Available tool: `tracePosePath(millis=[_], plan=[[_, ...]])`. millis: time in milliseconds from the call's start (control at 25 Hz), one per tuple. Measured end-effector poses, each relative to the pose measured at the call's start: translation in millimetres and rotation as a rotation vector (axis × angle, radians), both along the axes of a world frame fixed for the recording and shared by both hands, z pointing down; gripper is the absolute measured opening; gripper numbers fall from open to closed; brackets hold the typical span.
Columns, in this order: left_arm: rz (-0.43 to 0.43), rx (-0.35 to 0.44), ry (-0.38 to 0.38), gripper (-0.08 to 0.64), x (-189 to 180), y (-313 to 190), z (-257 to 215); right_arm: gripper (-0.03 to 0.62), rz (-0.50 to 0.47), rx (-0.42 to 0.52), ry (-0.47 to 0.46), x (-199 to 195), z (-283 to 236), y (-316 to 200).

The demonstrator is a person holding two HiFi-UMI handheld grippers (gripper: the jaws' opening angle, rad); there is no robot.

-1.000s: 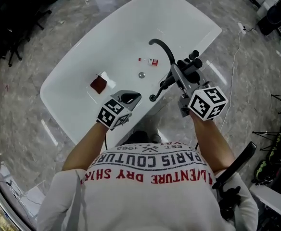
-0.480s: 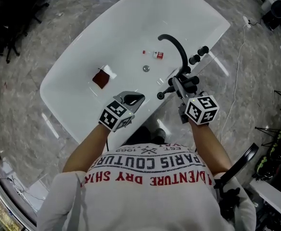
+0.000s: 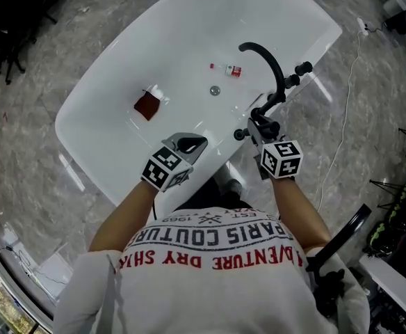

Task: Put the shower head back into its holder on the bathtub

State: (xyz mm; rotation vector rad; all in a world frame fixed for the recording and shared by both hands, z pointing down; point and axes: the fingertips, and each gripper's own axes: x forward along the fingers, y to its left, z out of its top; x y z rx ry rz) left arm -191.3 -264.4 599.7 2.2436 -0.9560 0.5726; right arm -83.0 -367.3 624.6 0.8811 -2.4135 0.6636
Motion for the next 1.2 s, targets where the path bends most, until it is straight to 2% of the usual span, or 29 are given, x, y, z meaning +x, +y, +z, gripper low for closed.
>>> tracePosePath(millis=[720, 1000, 1200], plan=[[-0.004, 0.003, 0.016, 0.005, -8, -1, 19, 0.110, -0.094, -0.037, 0.160, -12, 71, 25], [-0.015, -0.020, 0.008, 0.005, -14, 7, 27, 0.110, -0.139, 0.010, 0.187, -23, 79, 28], [-0.027, -0.007, 0.021, 0.005, -16, 11, 28, 0.128, -0.123, -0.016, 0.153, -26, 79, 32]])
